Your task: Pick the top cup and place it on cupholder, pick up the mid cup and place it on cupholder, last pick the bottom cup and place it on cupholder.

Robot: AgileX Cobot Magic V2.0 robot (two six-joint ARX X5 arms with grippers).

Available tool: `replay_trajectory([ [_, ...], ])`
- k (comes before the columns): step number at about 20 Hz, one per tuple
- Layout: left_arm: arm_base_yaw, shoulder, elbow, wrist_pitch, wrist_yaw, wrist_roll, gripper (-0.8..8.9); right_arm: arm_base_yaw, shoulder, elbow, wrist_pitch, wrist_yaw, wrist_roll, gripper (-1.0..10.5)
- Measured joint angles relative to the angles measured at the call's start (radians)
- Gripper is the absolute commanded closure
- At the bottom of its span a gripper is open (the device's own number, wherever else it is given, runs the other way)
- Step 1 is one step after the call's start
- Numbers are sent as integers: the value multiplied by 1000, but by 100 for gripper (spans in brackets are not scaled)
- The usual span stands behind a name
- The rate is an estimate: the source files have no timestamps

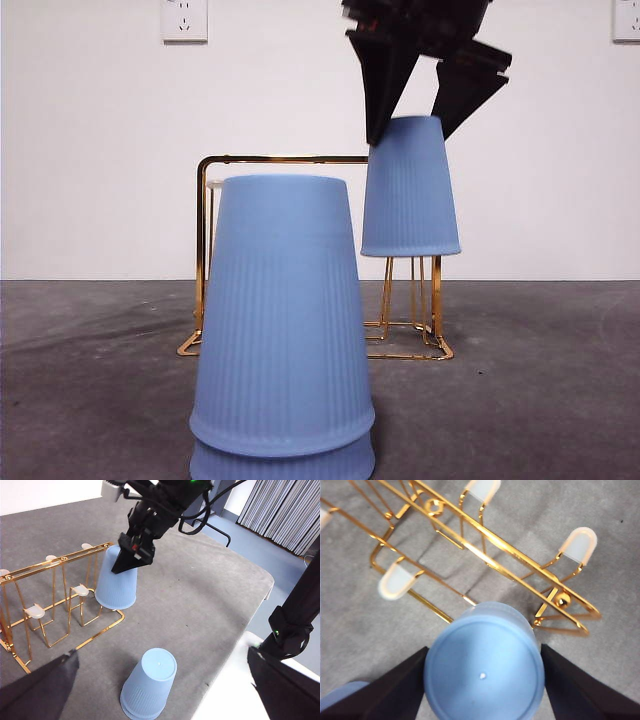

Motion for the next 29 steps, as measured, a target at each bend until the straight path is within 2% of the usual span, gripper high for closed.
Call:
replay_trajectory([
  [9,0,0,0,1,0,0,284,-1,69,-2,12,0,1,675],
  [13,0,0,0,0,0,0,284,-7,76,-3,11,0,2,545],
  [20,0,16,0,1,0,-3,283,-9,53,-3,-34,0,8,540],
  [26,-33,104,2,0,-5,-30,280,-8,-301,9,-174,-50,6,541],
  [29,-77,166,24,-1,-26,-53,280,4,-492,-76,-154,-58,6,541],
])
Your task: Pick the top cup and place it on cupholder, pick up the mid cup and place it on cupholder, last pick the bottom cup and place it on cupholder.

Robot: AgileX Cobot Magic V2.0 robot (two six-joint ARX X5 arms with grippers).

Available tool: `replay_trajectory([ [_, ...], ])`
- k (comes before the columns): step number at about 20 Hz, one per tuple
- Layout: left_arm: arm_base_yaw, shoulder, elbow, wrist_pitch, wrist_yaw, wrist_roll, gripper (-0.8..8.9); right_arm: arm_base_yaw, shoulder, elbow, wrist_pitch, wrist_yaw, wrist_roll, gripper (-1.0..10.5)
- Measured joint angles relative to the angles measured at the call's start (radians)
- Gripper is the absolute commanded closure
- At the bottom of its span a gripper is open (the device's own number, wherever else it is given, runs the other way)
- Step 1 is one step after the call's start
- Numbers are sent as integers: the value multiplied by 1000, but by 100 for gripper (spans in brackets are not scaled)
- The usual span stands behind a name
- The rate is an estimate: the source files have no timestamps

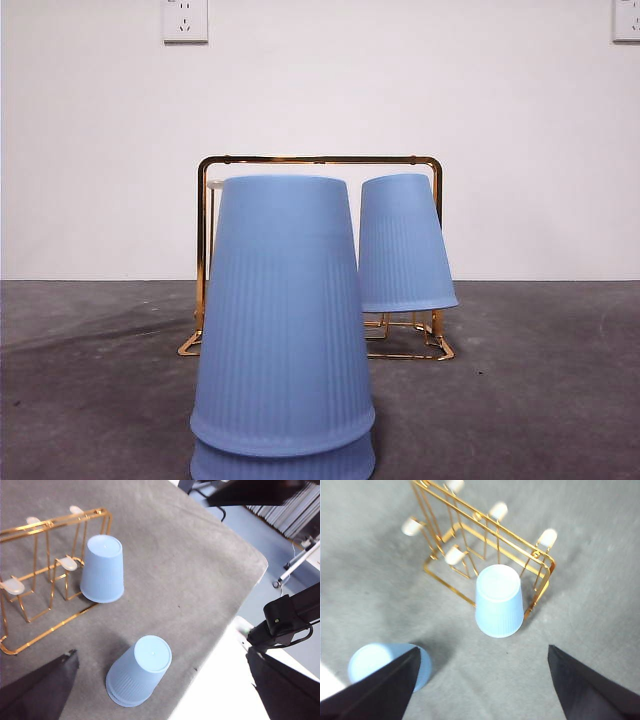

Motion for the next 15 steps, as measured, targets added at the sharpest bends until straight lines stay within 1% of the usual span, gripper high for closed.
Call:
replay_trajectory([
  [3,-58,73,37,-11,-56,-18,273,21,-212,-177,74,-44,2,541],
  [5,-114,146,79,-42,-99,-29,273,27,-362,-288,116,-77,7,541],
  [8,-206,275,151,-112,-177,-53,274,28,-545,-404,146,-78,47,542],
  [12,-331,467,243,-200,-311,-67,274,28,-670,-430,161,-68,112,542],
  [15,-401,596,292,-225,-359,-67,274,28,-695,-430,163,-68,133,542],
])
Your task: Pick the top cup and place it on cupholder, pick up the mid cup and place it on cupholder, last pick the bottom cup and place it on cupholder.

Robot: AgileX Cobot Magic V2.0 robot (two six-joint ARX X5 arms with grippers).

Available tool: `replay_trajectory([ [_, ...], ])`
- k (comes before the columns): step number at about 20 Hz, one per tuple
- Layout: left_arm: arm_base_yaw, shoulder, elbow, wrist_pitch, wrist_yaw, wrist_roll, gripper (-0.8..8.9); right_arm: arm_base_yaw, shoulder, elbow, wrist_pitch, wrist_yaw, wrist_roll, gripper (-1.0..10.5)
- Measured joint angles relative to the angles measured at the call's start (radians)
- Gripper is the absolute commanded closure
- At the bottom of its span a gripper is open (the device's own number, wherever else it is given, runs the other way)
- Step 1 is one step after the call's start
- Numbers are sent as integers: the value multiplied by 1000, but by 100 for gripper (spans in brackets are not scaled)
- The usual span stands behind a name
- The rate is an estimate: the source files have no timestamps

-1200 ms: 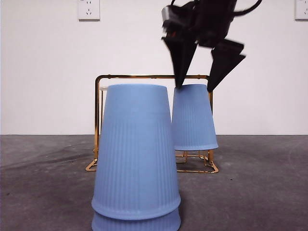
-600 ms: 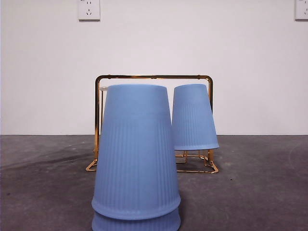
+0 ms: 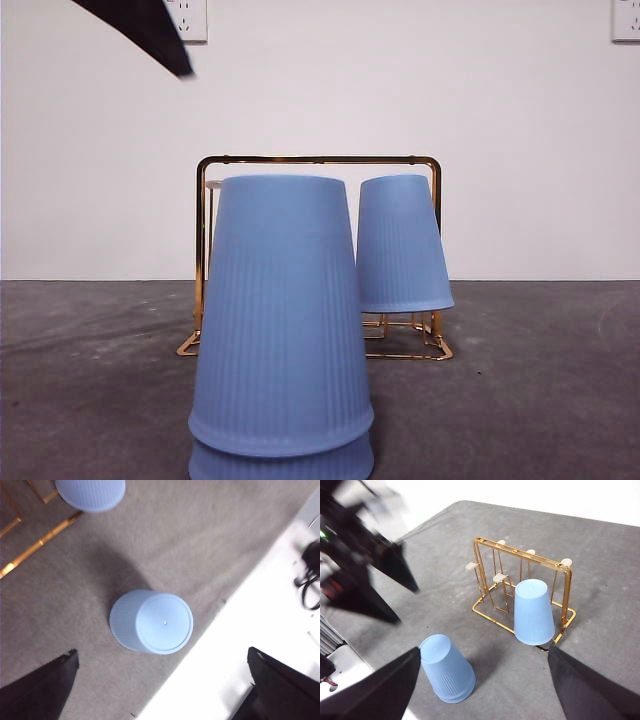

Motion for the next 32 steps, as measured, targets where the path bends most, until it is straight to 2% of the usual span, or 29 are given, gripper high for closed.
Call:
replay_trajectory([
  [5,-68,153,11,-1,-21,0,274,0,3,0,0,0,6,542],
  [10,-111,232,11,1,-100,0,278,0,3,0,0,22,6,542],
  [13,-113,264,11,-3,-111,0,284,0,3,0,0,21,6,542],
  [16,-117,289,11,-3,-114,0,346,0,3,0,0,21,6,542],
  [20,-118,307,13,-13,-114,0,367,0,3,0,0,21,6,542],
  [22,-118,312,13,-12,-114,1,451,0,3,0,0,21,6,542],
  [30,-122,312,20,-19,-113,0,457,0,3,0,-1,22,5,542],
  [32,-122,312,45,-29,-113,1,508,0,3,0,-1,22,5,542],
])
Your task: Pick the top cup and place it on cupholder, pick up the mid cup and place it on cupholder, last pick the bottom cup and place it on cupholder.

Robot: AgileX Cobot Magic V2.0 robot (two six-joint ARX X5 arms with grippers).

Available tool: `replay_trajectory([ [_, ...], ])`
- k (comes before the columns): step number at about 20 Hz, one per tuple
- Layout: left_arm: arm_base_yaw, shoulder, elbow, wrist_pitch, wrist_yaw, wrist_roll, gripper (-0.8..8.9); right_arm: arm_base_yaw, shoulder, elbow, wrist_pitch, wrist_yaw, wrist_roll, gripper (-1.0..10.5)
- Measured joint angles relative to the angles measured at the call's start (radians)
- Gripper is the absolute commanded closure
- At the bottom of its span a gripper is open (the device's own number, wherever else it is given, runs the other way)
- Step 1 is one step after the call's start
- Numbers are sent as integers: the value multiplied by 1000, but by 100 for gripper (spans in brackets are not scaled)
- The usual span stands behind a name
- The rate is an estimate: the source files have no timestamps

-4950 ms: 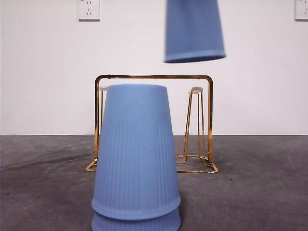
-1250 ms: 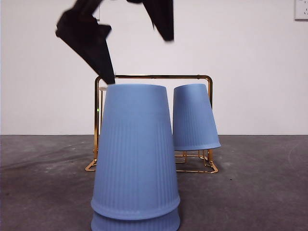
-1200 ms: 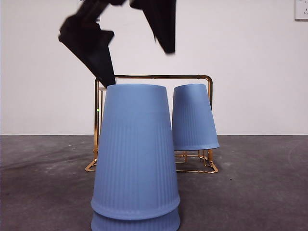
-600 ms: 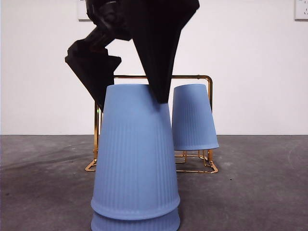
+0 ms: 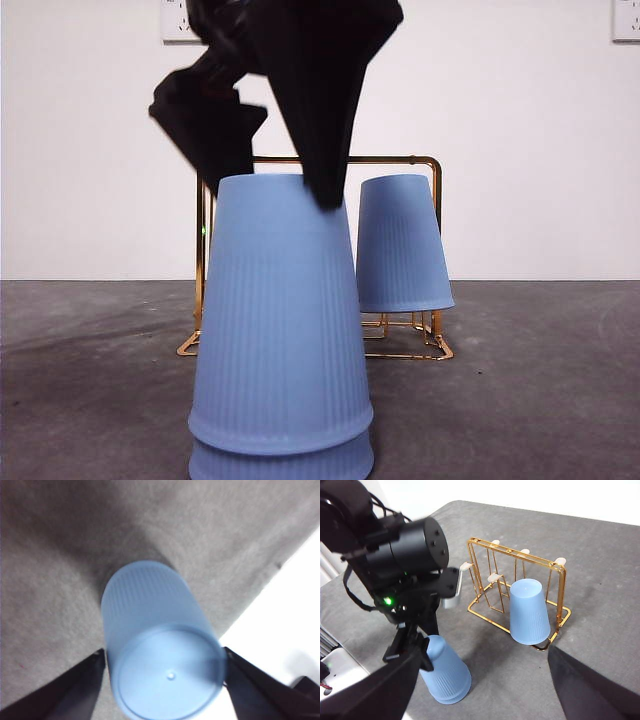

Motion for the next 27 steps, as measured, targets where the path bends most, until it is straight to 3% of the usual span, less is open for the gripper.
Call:
replay_trajectory([
  [9,0,0,50,-82,-1,0,512,0,0,0,-1,4,0,542],
  [14,0,0,50,-71,-1,0,667,0,0,0,-1,4,0,542],
  [17,0,0,50,-71,-2,0,676,0,0,0,-1,4,0,542],
  [23,-1,0,94,-85,-12,0,798,0,0,0,-1,4,0,542],
  [27,-1,0,174,-123,-21,0,795,0,0,0,-1,4,0,542],
])
